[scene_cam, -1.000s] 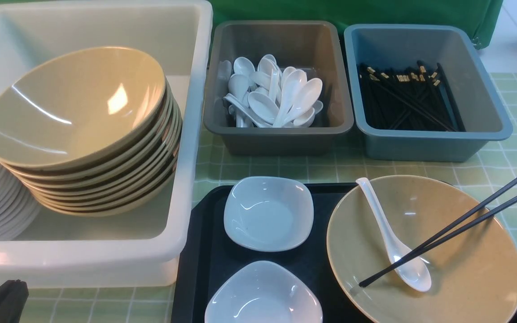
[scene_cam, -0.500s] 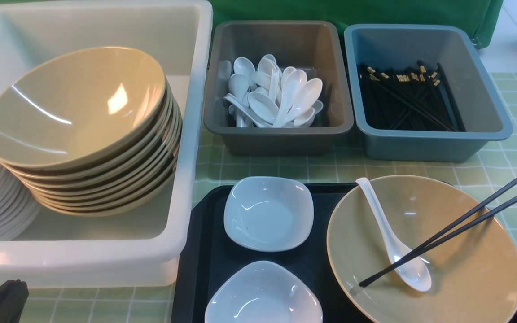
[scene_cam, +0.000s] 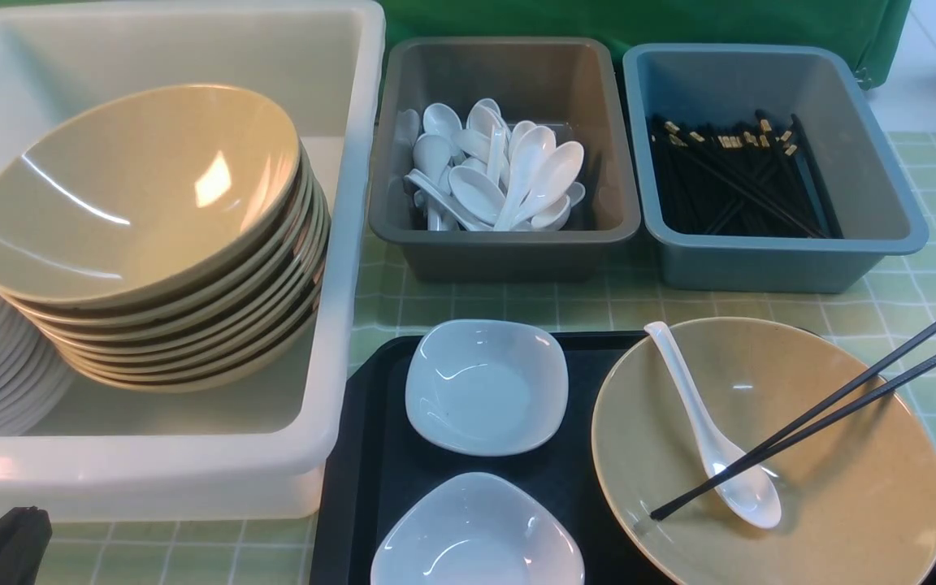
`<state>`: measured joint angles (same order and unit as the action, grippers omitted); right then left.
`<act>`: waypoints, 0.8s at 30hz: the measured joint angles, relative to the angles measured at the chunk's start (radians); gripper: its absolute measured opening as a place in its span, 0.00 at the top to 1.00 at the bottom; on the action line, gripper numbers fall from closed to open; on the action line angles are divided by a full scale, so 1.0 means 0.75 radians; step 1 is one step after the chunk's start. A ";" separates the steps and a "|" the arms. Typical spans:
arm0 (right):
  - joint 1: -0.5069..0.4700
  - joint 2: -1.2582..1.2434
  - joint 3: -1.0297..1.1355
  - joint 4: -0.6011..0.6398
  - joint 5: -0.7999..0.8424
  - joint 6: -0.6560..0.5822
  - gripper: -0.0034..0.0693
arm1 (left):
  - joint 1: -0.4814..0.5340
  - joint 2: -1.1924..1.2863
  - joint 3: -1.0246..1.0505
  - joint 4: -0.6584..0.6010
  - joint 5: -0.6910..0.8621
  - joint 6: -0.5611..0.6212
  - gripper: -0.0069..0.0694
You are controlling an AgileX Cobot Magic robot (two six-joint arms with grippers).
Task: On green table put chopsticks spoon bowls plates into blue grey white boxes.
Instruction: 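Move the grippers toward the tableware on the black tray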
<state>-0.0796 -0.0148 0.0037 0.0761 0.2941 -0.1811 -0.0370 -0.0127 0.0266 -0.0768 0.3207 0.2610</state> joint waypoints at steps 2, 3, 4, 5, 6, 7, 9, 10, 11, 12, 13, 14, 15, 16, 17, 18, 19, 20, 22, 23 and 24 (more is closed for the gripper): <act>0.000 0.000 0.000 0.000 0.000 0.000 0.63 | 0.000 0.000 0.000 0.000 0.000 0.000 0.91; 0.000 0.000 0.000 0.000 0.000 0.000 0.63 | 0.000 0.000 0.000 0.000 0.000 0.000 0.91; 0.000 0.000 0.000 0.000 0.000 0.000 0.63 | 0.000 0.000 0.000 0.000 0.000 0.000 0.91; 0.000 0.000 0.000 0.000 0.000 0.000 0.63 | 0.000 0.000 0.000 0.000 0.000 0.000 0.91; 0.000 0.000 0.000 0.000 0.000 0.000 0.63 | 0.000 0.000 0.000 0.000 0.000 0.000 0.91; 0.000 0.000 0.000 0.000 0.000 0.000 0.63 | 0.000 0.000 0.000 0.000 0.000 0.000 0.91; 0.000 0.000 0.000 0.000 0.000 0.000 0.63 | 0.000 0.000 0.000 0.000 0.000 0.000 0.91; 0.000 0.000 0.000 0.000 0.000 0.000 0.63 | 0.000 0.000 0.000 0.000 0.000 0.000 0.91; 0.000 0.000 0.000 0.000 0.000 0.000 0.63 | 0.000 0.000 0.000 0.000 0.000 0.000 0.91; 0.000 0.000 0.000 0.000 0.000 0.000 0.63 | 0.000 0.000 0.000 0.000 0.000 0.000 0.91; 0.000 0.000 0.000 0.000 0.000 0.000 0.63 | 0.000 0.000 0.000 0.000 0.000 0.000 0.91; 0.000 0.000 0.000 0.000 0.000 0.000 0.63 | 0.000 0.000 0.000 0.000 0.000 0.000 0.91; 0.000 0.000 0.000 0.000 0.000 0.000 0.63 | 0.000 0.000 0.000 0.000 0.000 0.000 0.91; 0.000 0.000 0.000 0.000 0.000 0.000 0.63 | 0.000 0.000 0.000 0.000 0.000 0.000 0.91; 0.000 0.000 0.000 0.000 0.000 0.000 0.63 | 0.000 0.000 0.000 0.000 0.000 0.000 0.91; 0.000 0.000 0.000 0.000 0.000 0.000 0.63 | 0.000 0.000 0.000 0.000 0.000 0.000 0.91; 0.000 0.000 0.000 0.000 -0.001 0.000 0.63 | 0.000 0.000 0.000 0.000 0.000 0.000 0.91; 0.000 0.000 0.000 0.000 -0.001 0.000 0.63 | 0.000 0.000 0.000 0.000 0.000 0.000 0.91; 0.000 0.000 0.001 0.000 -0.009 0.000 0.63 | 0.000 0.000 0.000 0.002 0.000 0.000 0.91; 0.000 0.000 0.001 0.000 -0.012 0.000 0.63 | 0.000 0.000 0.000 0.004 0.000 0.000 0.91; 0.000 0.000 0.008 0.000 -0.048 0.003 0.63 | 0.000 0.000 0.000 0.026 -0.009 0.000 0.91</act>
<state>-0.0796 -0.0148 0.0100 0.0761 0.2583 -0.1787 -0.0370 -0.0127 0.0266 -0.0571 0.3138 0.2610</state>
